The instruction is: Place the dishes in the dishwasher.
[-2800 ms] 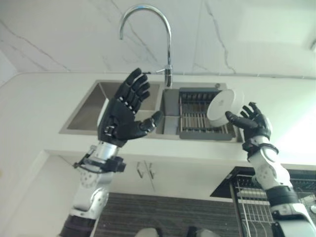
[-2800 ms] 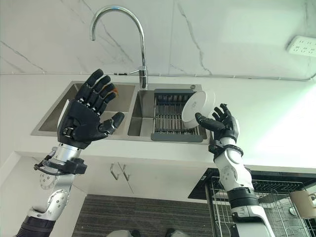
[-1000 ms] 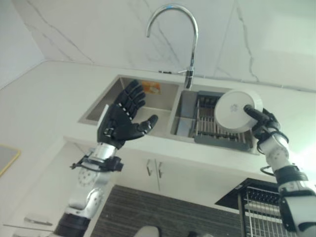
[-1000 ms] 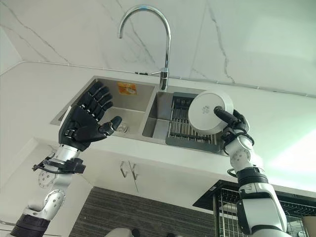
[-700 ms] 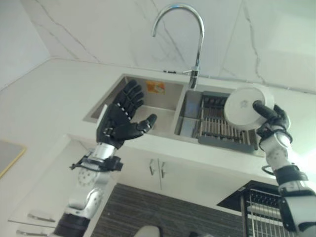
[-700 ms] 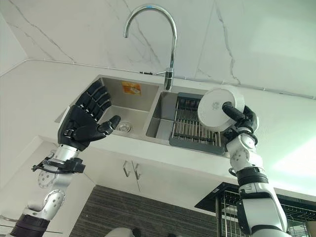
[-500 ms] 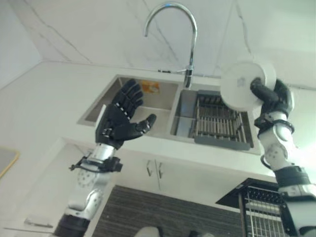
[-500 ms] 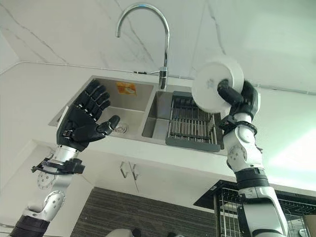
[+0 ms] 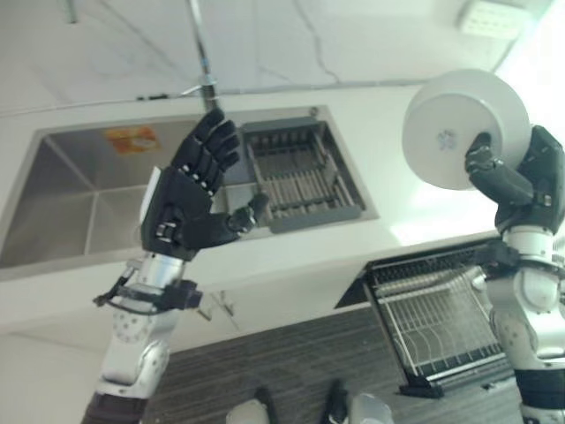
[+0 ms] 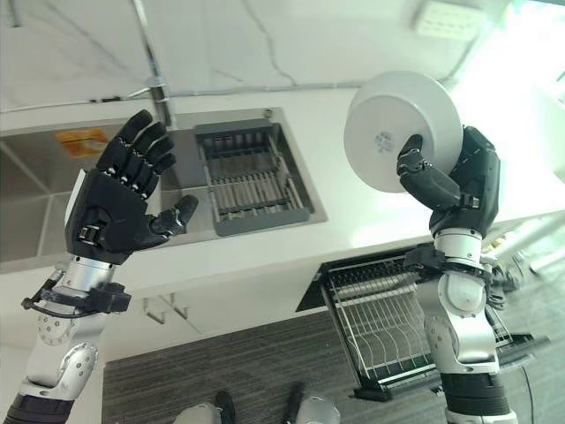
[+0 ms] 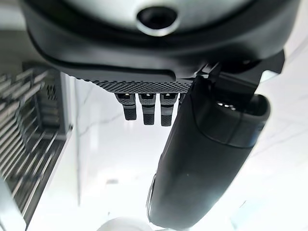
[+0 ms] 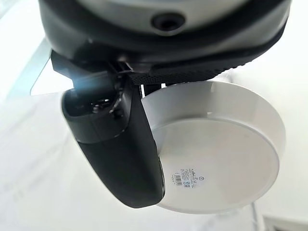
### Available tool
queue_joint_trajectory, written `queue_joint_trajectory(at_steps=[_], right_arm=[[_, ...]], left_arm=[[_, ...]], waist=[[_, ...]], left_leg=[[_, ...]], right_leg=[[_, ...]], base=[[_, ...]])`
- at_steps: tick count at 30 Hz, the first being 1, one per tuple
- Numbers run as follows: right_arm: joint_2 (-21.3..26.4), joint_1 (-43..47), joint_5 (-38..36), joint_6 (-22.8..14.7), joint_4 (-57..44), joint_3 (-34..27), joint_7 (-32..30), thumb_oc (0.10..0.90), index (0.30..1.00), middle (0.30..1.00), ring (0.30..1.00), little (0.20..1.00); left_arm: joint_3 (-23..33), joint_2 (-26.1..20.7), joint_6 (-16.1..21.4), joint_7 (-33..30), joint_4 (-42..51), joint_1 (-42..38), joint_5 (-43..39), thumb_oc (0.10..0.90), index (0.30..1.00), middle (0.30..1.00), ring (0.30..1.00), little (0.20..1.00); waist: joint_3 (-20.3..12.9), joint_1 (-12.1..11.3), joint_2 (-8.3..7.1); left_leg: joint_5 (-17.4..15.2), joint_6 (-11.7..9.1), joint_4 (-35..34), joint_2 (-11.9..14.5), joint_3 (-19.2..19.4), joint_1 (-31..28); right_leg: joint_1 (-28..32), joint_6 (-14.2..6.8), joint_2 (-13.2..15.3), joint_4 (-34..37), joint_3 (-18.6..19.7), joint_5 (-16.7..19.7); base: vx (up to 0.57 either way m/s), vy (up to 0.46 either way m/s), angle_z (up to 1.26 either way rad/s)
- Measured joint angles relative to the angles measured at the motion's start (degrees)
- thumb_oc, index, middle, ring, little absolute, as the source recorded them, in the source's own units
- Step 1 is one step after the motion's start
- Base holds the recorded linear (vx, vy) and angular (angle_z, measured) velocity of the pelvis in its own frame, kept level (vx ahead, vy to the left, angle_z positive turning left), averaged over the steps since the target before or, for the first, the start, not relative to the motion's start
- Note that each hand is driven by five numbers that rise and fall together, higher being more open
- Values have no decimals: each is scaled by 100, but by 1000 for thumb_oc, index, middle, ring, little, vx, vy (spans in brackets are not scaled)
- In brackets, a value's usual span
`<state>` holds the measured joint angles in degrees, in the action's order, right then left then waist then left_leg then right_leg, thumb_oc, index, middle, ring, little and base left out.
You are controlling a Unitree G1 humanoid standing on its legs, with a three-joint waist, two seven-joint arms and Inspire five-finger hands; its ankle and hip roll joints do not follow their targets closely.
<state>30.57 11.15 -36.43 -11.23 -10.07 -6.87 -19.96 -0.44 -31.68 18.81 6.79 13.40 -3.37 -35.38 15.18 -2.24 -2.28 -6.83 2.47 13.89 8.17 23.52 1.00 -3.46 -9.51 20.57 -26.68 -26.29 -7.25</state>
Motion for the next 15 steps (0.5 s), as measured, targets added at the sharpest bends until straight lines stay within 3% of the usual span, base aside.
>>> queue_joint_trajectory(at_steps=[1, 2, 3, 4, 7, 10, 12, 15], right_arm=[[-224, 135, -31, -255, 159, 77, -7, 400, 300, 300, 300, 300], [-386, 275, -33, -359, 229, 151, -12, 400, 300, 300, 300, 300], [-583, 423, -33, -413, 272, 190, -42, 400, 300, 300, 300, 300], [-610, 428, -34, -401, 273, 216, -185, 400, 300, 300, 300, 300], [-513, 267, -80, -402, 262, 8, -672, 400, 300, 300, 300, 300], [-433, -578, -77, -407, -282, -912, -1242, 400, 300, 300, 300, 300], [-446, -1033, 9, -115, -274, -1120, -1549, 400, 300, 300, 300, 300], [-604, -1313, 286, 311, -257, -1058, -1676, 400, 300, 300, 300, 300]], left_arm=[[-48, -83, 54, -5, -6, -73, 18, 800, 900, 900, 900, 900], [-53, -145, 114, -5, -5, -105, 21, 800, 900, 900, 900, 900], [-64, -193, 149, 7, 6, -193, 32, 800, 900, 900, 900, 900], [-146, -185, 147, 28, 39, -284, 40, 800, 900, 900, 900, 900], [-214, -171, 103, 101, 233, -263, 97, 800, 900, 900, 900, 900], [-184, 108, 0, 111, 543, -170, 218, 800, 900, 900, 900, 900], [-164, 166, -38, 98, 530, 39, 254, 800, 900, 900, 900, 900], [-183, 220, -127, 142, 519, 104, 258, 800, 900, 900, 900, 900]], waist=[[-4, -67, -44], [0, -155, -87], [-1, -209, -78], [-8, -170, -3], [-26, 79, 138], [-36, 428, 233], [-66, 654, 283], [-147, 710, 376]], left_leg=[[47, -80, 135, 96, 48, 29], [61, -134, 208, 140, 32, 46], [23, -279, 301, 240, -39, 104], [135, -462, 252, 405, 0, 96], [277, -663, 113, 620, -25, -56], [321, -772, 1, 610, 25, -115], [310, -822, -24, 597, 106, -82], [332, -847, -32, 613, 160, 29]], right_leg=[[299, 50, 139, 313, 44, 119], [402, 152, 182, 550, 43, 526], [492, -44, 0, 876, 75, 584], [485, 28, -172, 1000, 4, 449], [495, 171, -456, 1070, 72, 362], [385, 184, -508, 1140, 253, 301], [195, 177, -512, 1081, 451, 281], [-16, 176, -500, 957, 564, 251]], base=[[-213, -245, -149], [-30, -126, -111], [-19, -154, -100], [17, -77, -84], [12, -90, -43], [-12, -123, -32], [-65, -134, -36], [-45, -54, -15]])
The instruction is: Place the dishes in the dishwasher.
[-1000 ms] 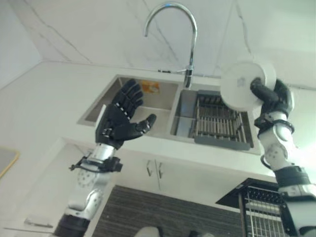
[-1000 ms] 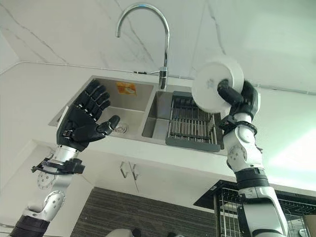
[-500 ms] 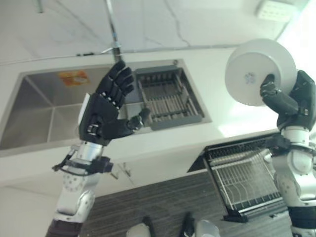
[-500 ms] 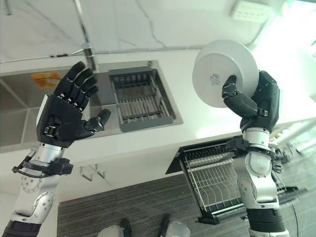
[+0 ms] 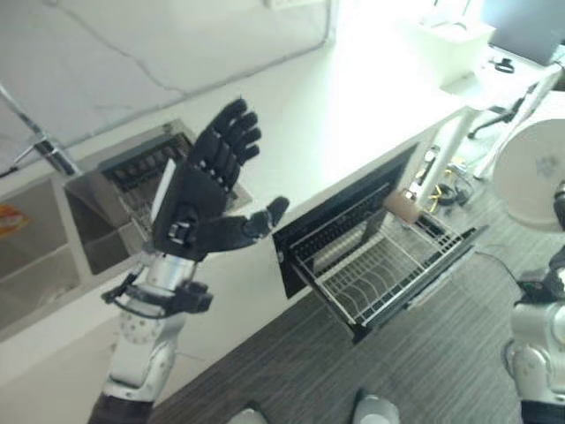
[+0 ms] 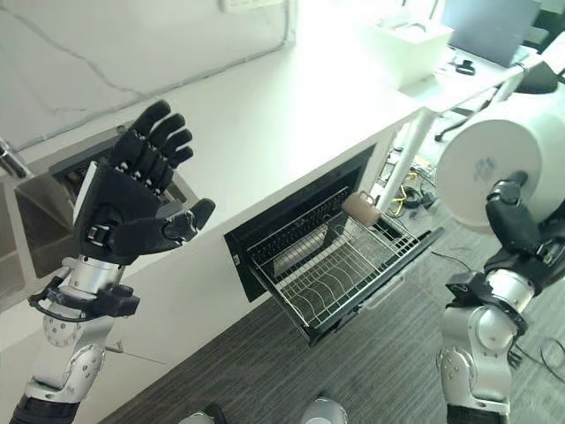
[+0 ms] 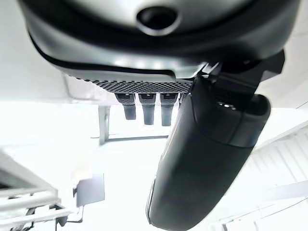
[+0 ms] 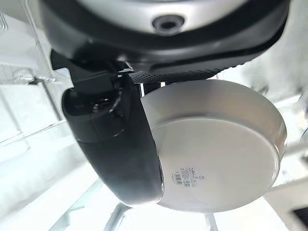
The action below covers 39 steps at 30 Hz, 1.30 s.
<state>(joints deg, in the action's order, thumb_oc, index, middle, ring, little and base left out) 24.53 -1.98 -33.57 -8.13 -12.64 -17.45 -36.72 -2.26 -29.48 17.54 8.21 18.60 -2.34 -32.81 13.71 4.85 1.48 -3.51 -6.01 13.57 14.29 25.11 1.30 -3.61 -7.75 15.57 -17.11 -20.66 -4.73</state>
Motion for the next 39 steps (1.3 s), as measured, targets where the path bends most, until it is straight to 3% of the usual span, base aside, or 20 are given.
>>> queue_joint_trajectory(at_steps=[3, 5, 7, 9, 10, 11, 15, 18, 22, 25, 28, 33, 39], right_arm=[[-206, -314, 450, 582, 15, 363, -18, 400, 300, 300, 300, 300], [-220, -433, 1140, 1139, 253, 833, 170, 400, 300, 300, 300, 300], [-196, -430, 1598, 1389, 439, 1102, 394, 400, 300, 300, 300, 300], [-158, -388, 1997, 1437, 461, 1317, 565, 400, 300, 300, 300, 300], [274, -62, 2506, 1485, 849, 1749, 833, 400, 300, 300, 300, 300], [465, 61, 2663, 1556, 952, 1873, 973, 400, 300, 300, 300, 300], [699, 403, 3078, 1591, 1567, 2015, 1055, 400, 300, 300, 300, 300], [701, 480, 3236, 1600, 1815, 2092, 952, 400, 300, 300, 300, 300], [744, 518, 3763, 1598, 1805, 2137, 916, 400, 300, 300, 300, 300], [1069, 554, 3924, 1600, 1805, 2190, 913, 400, 300, 300, 300, 300], [1129, 796, 4281, 1636, 2269, 2425, 906, 400, 300, 300, 300, 300], [1010, 1094, 4473, 1908, 3372, 2809, 868, 400, 300, 300, 300, 300], [788, 2030, 4486, 2118, 4793, 3172, 470, 400, 300, 300, 300, 300]], left_arm=[[-5, 132, -13, 231, 9, 53, -6, 800, 900, 900, 900, 900], [-151, 130, -435, 739, 67, 80, -191, 800, 900, 900, 900, 900], [-468, 108, -882, 1102, 65, 87, -299, 800, 900, 900, 900, 900], [-816, 80, -1379, 1457, 48, 99, -299, 800, 900, 900, 900, 900], [-1253, -117, -1937, 1789, -81, 130, -419, 800, 900, 900, 900, 900], [-1386, -212, -2191, 1994, -121, 199, -439, 800, 900, 900, 900, 900], [-1606, -413, -2905, 2284, -367, 694, -455, 800, 900, 900, 900, 900], [-1669, -445, -3173, 2381, -609, 817, -436, 800, 900, 900, 900, 900], [-1669, -459, -3350, 2379, -863, 828, -444, 800, 900, 900, 900, 900], [-1672, -448, -3397, 2357, -1415, 837, -403, 800, 900, 900, 900, 900], [-1665, -437, -3359, 2319, -1977, 1098, -274, 800, 900, 900, 900, 900], [-1641, -168, -3175, 1795, -3649, 1597, -228, 800, 900, 900, 900, 900], [-1271, 334, -2185, 1289, -5313, 1428, 67, 800, 900, 900, 900, 900]], waist=[[-85, -18, 111], [-132, -39, 137], [-134, -44, 140], [-136, -45, 135], [-240, -36, 91], [-279, -66, 91], [-350, -356, 104], [-414, -508, 130], [-430, -598, 153], [-432, -642, 156], [-434, -683, 135], [-471, -1076, 26], [-468, -1404, -20]], left_leg=[[145, 42, -53, -3, -35, 123], [258, 47, -103, -9, -41, 191], [274, 57, -100, -8, -42, 222], [279, 63, -94, -9, -37, 260], [280, 64, -98, -9, -25, 259], [281, 65, -101, -8, -28, 270], [287, 73, -96, -14, -61, 281], [313, 95, -93, -43, -225, 391], [350, 110, -100, -64, -344, 485], [384, 117, -96, -73, -457, 573], [422, 115, -112, -86, -583, 581], [437, 112, -100, -111, -749, 687], [503, 177, -104, -262, -1122, 834]], right_leg=[[-218, 53, 10, -116, 7, -14], [-325, 115, 8, -194, 9, 11], [-354, 164, 7, -216, 13, 48], [-376, 170, 7, -215, 21, 65], [-376, 169, 3, -211, 38, 67], [-374, 170, 3, -205, 40, 68], [-329, 167, 9, -192, -13, 63], [-289, 159, 33, -179, -128, 44], [-277, 146, 44, -188, -225, 26], [-275, 139, 35, -193, -272, -9], [-181, 121, 31, -193, -370, -63], [-143, 112, 39, -207, -514, -125], [-6, 41, 72, -186, -654, -233]], base=[[-54, -43, 4], [-70, -18, 3], [-31, 5, 0], [-15, 16, -2], [-19, 33, -2], [-12, 36, 0], [7, 22, 7], [9, 26, 28], [9, 8, 15], [3, 2, 17], [15, 6, 21], [27, -5, 17], [15, -16, 36]])
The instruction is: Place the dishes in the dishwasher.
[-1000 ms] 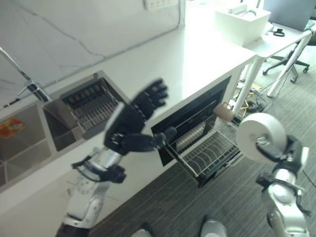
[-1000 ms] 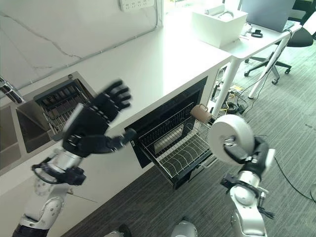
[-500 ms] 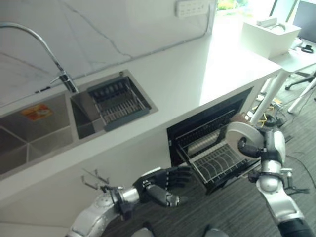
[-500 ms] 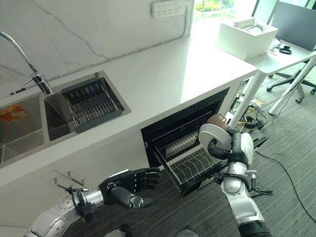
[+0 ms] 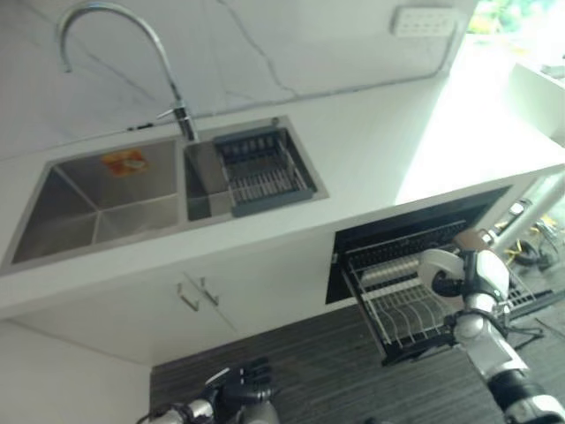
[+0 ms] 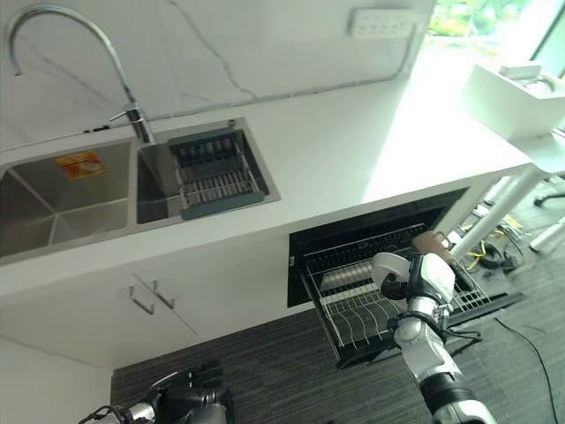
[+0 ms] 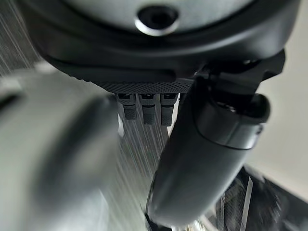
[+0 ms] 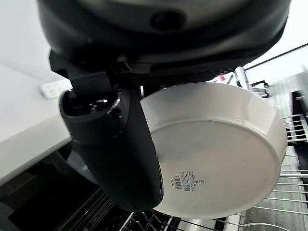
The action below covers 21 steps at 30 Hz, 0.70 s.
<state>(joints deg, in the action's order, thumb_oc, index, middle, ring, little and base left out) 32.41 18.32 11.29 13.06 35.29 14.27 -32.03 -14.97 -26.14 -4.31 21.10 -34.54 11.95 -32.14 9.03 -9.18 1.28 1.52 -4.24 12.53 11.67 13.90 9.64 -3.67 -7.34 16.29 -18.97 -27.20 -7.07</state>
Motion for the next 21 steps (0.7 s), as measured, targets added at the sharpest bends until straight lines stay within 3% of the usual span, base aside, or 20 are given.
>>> queue_joint_trajectory(at_steps=[10, 15, 21], right_arm=[[-122, 1360, -35, 447, 1730, 299, -1170, 400, 300, 300, 300, 300], [170, 2373, -531, 614, 2798, 291, -1687, 400, 300, 300, 300, 300], [182, 2388, -749, 753, 3244, 281, -1837, 400, 300, 300, 300, 300]], left_arm=[[-88, 460, 947, -422, -645, -244, 171, 800, 900, 900, 900, 900], [-170, 454, 1062, -687, -1001, -735, -144, 800, 900, 900, 900, 900], [-61, 443, 1054, -837, -1280, -551, -608, 800, 900, 900, 900, 900]], waist=[[150, -452, 51], [773, -521, 495], [986, -661, 523]], left_leg=[[67, 110, 5, -318, -400, 288], [370, 174, -62, -357, -599, 914], [401, 163, -140, -386, -659, 927]], right_leg=[[1, -117, 146, 9, -136, -80], [-634, -9, 180, -279, -227, -6], [-631, -13, 201, -291, -309, -55]], base=[[-23, -7, 27], [-197, -43, 16], [-60, -43, 7]])
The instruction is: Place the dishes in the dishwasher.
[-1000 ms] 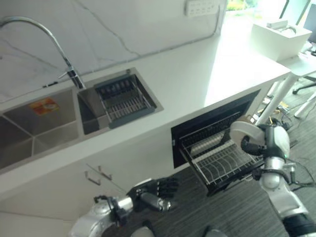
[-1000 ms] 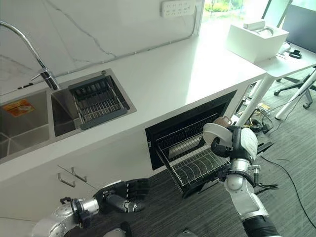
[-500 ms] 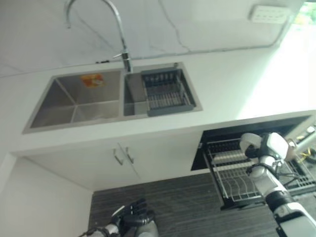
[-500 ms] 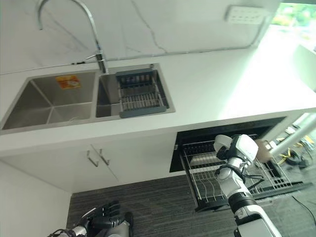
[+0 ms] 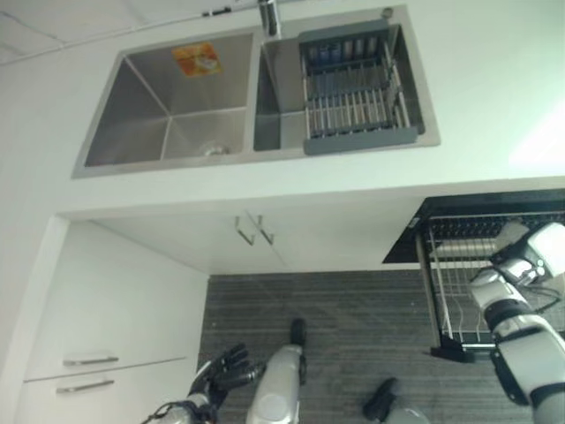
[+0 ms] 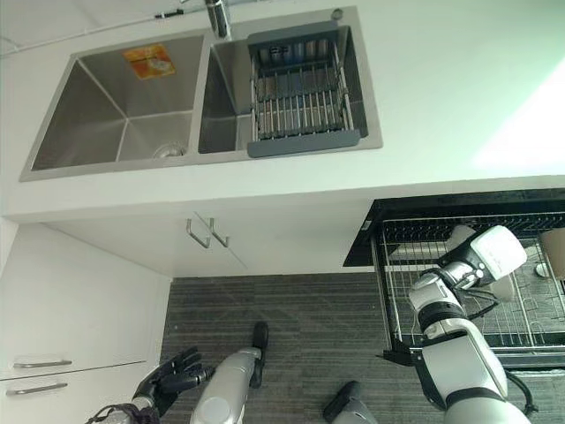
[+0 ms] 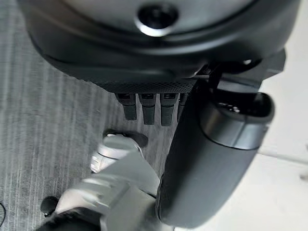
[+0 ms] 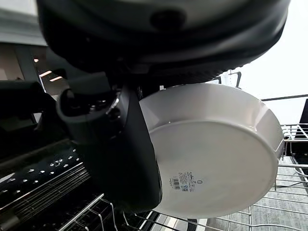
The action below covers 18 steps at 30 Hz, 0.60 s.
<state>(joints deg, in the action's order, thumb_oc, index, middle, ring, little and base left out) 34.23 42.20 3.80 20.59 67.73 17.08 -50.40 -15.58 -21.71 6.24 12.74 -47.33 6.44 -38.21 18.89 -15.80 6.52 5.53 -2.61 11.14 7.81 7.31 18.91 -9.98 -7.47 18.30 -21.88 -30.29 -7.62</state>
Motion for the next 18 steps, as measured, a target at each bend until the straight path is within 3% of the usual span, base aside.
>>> queue_joint_trajectory(at_steps=[9, 10, 11, 18], right_arm=[[68, -80, -229, 96, 209, -87, -1, 400, 300, 300, 300, 300], [80, -75, -196, 101, 223, 13, 176, 511, 467, 467, 467, 467], [104, -78, -175, 99, 234, 26, 276, 800, 900, 900, 900, 900], [219, 117, -279, -376, 170, 144, 1460, 800, 900, 900, 900, 900]], left_arm=[[10, -7, -18, 2, 202, 116, -446, 800, 900, 900, 900, 900], [-2, -18, -18, 6, 280, 123, -518, 800, 900, 900, 900, 900], [0, -18, -16, 4, 328, 123, -619, 800, 900, 900, 900, 900], [13, -100, -128, -57, 712, 13, -655, 800, 900, 900, 900, 900]], waist=[[50, 53, 86], [61, 73, 69], [71, 93, 53], [72, 163, -76]], left_leg=[[93, 2, -142, -65, -38, 188], [117, 7, -161, -99, -22, 170], [103, 11, -166, -116, -20, 115], [72, 20, -152, -90, 68, 61]], right_leg=[[-287, -36, 100, -176, 28, -178], [-294, -10, 140, -214, 29, -162], [-230, -70, 163, -215, 23, -202], [-257, -47, 112, -167, 182, -142]], base=[[-69, -5, 4], [38, -16, 10], [-156, 24, 5], [-60, 7, -6]])
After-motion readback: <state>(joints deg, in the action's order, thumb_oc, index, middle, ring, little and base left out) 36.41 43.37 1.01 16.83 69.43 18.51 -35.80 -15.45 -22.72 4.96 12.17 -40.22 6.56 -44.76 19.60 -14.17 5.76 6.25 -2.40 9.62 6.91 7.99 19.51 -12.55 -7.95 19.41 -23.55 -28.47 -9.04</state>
